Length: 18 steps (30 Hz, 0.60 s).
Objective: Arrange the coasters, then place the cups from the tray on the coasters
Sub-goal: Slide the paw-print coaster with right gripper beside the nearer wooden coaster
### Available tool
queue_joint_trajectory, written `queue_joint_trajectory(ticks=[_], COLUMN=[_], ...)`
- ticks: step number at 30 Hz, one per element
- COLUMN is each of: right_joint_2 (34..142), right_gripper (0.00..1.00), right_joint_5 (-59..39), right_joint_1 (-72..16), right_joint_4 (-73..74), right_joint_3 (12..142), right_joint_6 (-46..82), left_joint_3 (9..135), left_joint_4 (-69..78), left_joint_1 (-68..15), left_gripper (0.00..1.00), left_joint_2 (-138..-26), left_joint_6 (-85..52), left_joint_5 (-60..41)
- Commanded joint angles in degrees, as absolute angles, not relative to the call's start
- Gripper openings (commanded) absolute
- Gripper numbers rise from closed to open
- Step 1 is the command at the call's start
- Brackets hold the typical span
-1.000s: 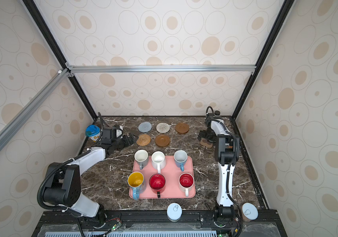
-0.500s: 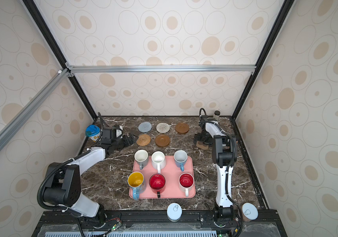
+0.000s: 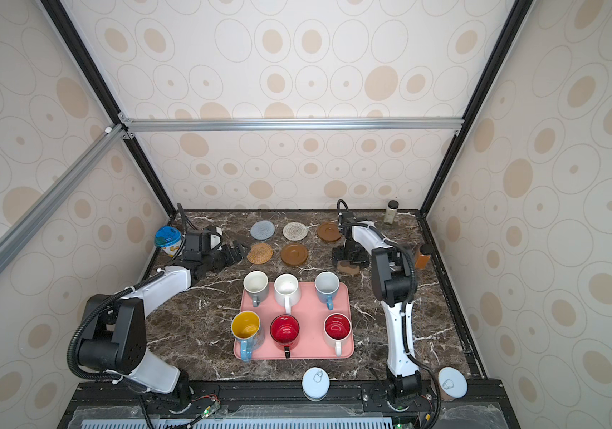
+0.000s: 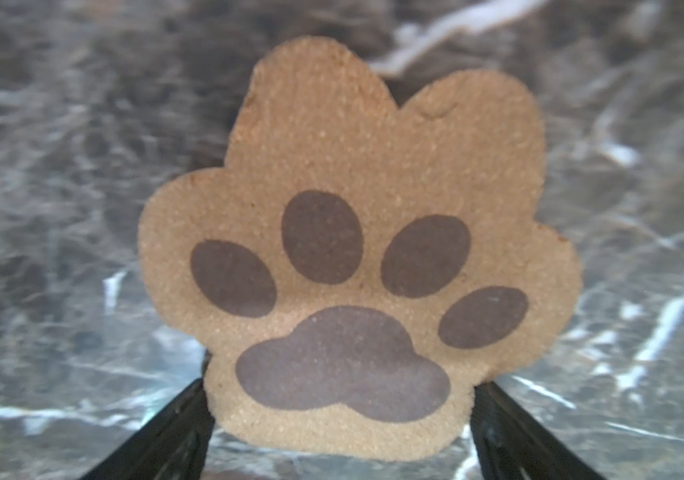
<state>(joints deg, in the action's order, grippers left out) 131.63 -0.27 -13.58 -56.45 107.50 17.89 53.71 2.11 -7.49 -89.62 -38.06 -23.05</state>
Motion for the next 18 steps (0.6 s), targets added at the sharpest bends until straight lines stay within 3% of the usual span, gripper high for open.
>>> queue_joint_trajectory(ticks=[1,18], right_joint_2=[136.2,141.1], right_gripper=[0.95,0.99], right_joint_5=[-3.8,-6.3], right_joint_1=[-15.2,-19.0], right_joint_4=[-58.8,-63.4], right_joint_3=[110.5,120.3], right_joint_6=[17.7,18.1], left_joint_3=[53.5,53.2], left_joint_4=[2.6,2.8], left_joint_1=[-7.1,-7.1], left_gripper=[1.0,1.0], left_joint_2=[-87.1,-87.0], left_joint_6=[-38.1,-38.1], left_joint_5=[-23.0,-23.1])
